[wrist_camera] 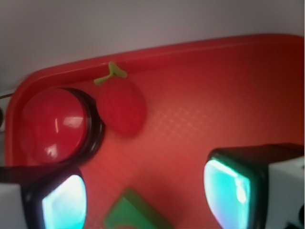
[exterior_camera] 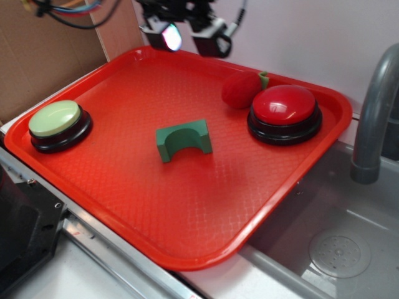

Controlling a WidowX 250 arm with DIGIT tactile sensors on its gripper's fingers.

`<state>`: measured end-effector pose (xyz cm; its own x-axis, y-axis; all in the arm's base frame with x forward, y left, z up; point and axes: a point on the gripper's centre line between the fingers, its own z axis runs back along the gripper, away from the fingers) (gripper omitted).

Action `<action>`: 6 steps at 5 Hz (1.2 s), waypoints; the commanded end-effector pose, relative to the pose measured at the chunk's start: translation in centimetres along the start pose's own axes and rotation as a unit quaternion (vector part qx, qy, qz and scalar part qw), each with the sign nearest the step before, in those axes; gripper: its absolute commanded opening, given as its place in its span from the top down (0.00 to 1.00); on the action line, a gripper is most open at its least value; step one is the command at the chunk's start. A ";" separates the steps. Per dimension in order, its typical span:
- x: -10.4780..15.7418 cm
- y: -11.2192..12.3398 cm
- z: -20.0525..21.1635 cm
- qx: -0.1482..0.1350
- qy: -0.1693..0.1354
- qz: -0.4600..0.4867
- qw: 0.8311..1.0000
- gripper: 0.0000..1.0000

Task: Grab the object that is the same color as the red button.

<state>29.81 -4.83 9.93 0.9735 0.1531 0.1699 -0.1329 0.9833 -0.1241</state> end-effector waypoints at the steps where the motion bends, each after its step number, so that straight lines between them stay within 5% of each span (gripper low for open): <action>1: 3.0 -1.1 -2.3 0.041 -0.032 0.027 0.998 0.00; 3: 3.5 0.2 -2.7 0.026 -0.028 0.056 0.998 0.00; 4: 3.5 1.3 -3.4 -0.010 -0.009 0.083 0.996 0.00; 5: 3.7 2.0 -4.6 -0.016 0.038 0.094 0.995 0.36; 6: 3.4 2.2 -5.2 -0.019 0.051 0.118 0.992 1.00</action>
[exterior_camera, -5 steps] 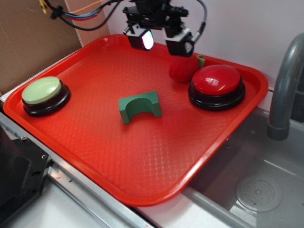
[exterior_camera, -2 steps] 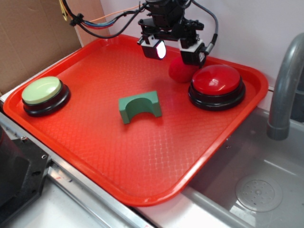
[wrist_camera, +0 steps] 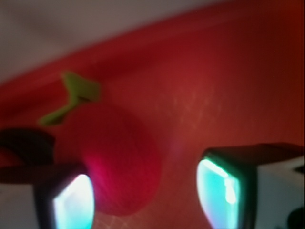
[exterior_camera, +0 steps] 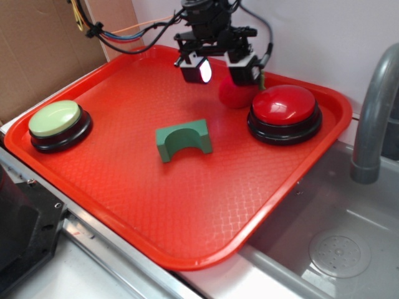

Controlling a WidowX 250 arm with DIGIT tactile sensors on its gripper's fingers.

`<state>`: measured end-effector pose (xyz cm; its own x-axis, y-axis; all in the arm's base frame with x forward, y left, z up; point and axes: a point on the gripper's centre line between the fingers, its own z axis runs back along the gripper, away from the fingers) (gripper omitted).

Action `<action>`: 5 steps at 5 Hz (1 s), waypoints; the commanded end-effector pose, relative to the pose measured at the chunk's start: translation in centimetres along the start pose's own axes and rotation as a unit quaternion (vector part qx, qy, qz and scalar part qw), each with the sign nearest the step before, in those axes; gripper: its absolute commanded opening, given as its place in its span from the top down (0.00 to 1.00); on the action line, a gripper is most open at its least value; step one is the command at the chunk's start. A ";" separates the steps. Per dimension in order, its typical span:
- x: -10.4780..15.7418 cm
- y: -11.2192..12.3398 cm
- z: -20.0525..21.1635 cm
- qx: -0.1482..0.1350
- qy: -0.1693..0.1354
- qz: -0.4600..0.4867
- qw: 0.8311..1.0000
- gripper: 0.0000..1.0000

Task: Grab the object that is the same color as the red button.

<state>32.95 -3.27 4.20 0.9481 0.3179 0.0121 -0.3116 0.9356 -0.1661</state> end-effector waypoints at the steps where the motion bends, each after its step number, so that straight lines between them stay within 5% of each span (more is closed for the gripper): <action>1: 1.0 0.2 0.8 -0.023 -0.005 0.030 0.999 1.00; 3: 1.0 0.5 0.4 -0.039 0.004 0.030 0.999 1.00; 5: 0.8 0.2 2.7 -0.008 -0.001 -0.032 0.999 1.00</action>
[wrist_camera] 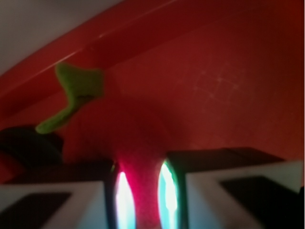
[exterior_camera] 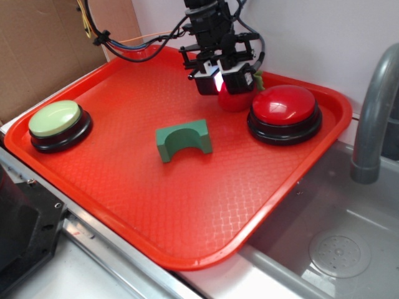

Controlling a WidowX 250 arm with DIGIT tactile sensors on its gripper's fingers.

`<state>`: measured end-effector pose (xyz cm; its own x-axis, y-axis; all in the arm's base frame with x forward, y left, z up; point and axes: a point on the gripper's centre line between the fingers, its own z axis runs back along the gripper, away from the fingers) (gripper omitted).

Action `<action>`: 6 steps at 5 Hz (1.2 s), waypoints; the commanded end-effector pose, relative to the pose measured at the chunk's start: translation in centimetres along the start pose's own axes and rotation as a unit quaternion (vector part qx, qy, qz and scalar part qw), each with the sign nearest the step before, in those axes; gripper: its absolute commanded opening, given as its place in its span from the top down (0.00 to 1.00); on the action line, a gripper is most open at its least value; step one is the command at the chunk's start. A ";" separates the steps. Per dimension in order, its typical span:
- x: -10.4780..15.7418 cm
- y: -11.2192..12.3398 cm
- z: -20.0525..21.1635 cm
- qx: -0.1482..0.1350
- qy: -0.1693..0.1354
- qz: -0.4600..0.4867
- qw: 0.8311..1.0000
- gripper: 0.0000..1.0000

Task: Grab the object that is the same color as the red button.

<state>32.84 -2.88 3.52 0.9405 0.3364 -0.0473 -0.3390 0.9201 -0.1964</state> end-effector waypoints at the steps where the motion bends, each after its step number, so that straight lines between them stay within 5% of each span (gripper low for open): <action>1: -0.3 0.0 7.2 0.045 -0.029 -0.080 0.995 1.00; 3: -5.3 2.6 15.0 0.103 -0.076 -0.039 0.991 1.00; 6: -13.2 7.1 17.7 0.101 -0.095 0.037 0.990 1.00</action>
